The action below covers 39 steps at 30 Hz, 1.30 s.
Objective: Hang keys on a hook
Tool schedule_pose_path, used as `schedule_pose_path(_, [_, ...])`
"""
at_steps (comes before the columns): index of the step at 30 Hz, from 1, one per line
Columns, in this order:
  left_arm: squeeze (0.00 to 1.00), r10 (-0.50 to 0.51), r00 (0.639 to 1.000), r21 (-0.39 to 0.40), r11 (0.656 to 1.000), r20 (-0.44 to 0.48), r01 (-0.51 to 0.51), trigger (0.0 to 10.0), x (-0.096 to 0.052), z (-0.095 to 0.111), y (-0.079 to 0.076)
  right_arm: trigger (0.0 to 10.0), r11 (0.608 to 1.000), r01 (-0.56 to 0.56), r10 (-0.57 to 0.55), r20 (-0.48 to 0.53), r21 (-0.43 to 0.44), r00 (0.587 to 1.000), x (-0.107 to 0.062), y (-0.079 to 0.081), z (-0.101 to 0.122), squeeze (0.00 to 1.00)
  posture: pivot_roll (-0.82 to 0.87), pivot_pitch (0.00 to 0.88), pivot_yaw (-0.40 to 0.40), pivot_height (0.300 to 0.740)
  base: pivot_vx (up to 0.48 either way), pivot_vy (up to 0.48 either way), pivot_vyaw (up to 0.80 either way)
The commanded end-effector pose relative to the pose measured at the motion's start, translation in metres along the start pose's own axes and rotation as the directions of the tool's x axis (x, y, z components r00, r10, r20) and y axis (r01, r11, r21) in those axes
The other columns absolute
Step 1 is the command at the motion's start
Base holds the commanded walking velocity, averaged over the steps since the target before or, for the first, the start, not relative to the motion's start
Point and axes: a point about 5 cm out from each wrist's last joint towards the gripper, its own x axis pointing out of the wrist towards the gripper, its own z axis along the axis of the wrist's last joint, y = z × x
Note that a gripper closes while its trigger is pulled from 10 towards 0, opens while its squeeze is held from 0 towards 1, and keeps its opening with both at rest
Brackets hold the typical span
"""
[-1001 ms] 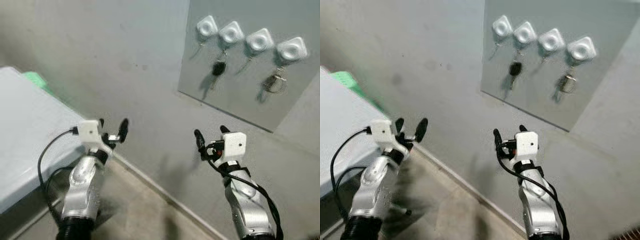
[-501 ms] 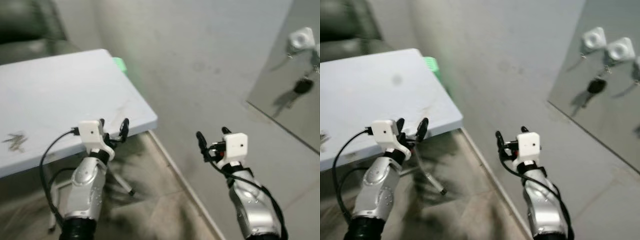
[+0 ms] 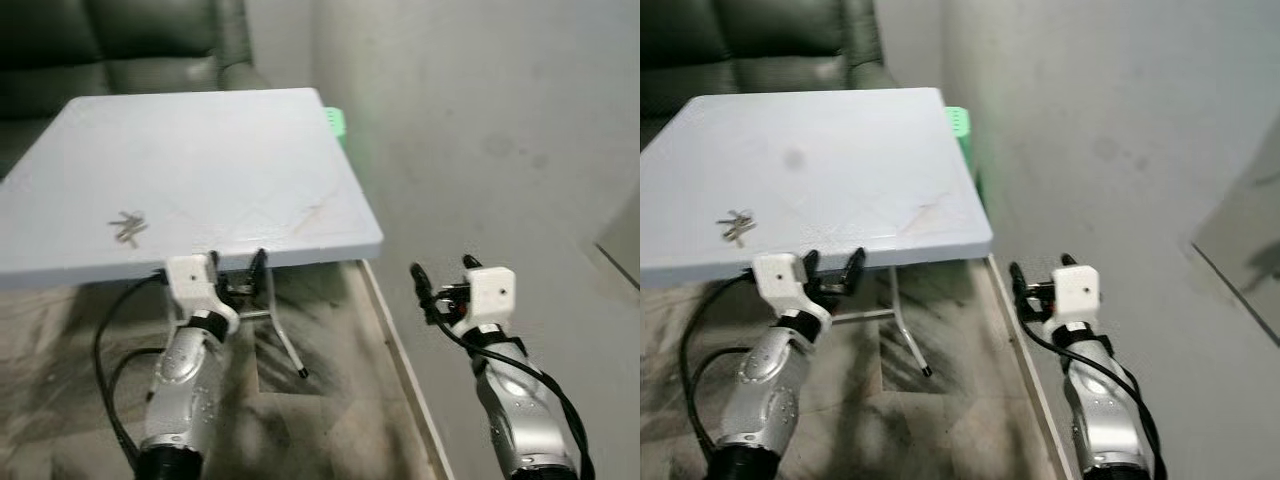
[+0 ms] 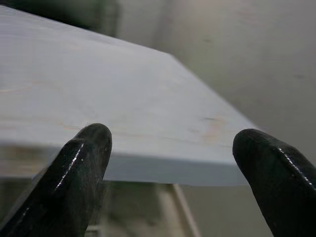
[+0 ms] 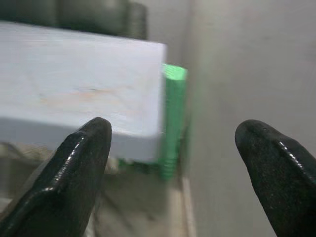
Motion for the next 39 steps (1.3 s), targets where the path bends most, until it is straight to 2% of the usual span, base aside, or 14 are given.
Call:
schedule_pose_path(1, [0.0, -0.013, 1.0, -0.006, 1.0, 0.016, 0.013, 10.0, 0.0026, 0.0048, -0.0038, 10.0, 1.0, -0.001, 0.001, -0.002, -0.007, 1.0, -0.0021, -0.0031, -0.0009, 0.0, 0.02, 0.0, -0.054, 0.732, 0.0, 0.255, 0.69])
schedule_pose_path(2, [0.0, -0.01, 1.0, -0.007, 1.0, 0.017, 0.01, 10.0, 0.0026, 0.0051, -0.0034, 10.0, 1.0, -0.002, 0.001, 0.006, 0.017, 1.0, -0.002, -0.0019, -0.0006, 0.0, 0.02, 0.0, -0.055, 0.732, 0.0, 0.0, 0.0])
schedule_pose_path(7, [0.0, -0.006, 1.0, -0.013, 1.0, 0.019, 0.006, 10.0, 0.0026, 0.0058, -0.0029, 10.0, 1.0, -0.009, 0.008, 0.009, 0.019, 1.0, -0.0021, -0.0006, -0.0001, 0.0, 0.02, 0.0, -0.055, 0.732, 0.0, 0.0, 0.0])
schedule_pose_path(12, [0.0, -0.005, 1.0, -0.016, 1.0, 0.021, 0.005, 10.0, 0.0033, 0.0064, -0.0026, 10.0, 1.0, -0.011, 0.01, 0.012, 0.024, 1.0, -0.0015, -0.0002, 0.0002, 0.0, 0.02, 0.0, -0.056, 0.732, 0.0, 0.357, 0.0])
schedule_pose_path(39, [0.0, 0.001, 1.0, -0.025, 1.0, 0.021, -0.001, 10.0, 0.0039, 0.0068, -0.0028, 10.0, 0.999, -0.021, 0.02, 0.018, 0.035, 1.0, -0.0011, 0.0003, 0.001, 0.0, 0.03, 0.0, -0.06, 0.732, 0.0, 0.462, 0.0])
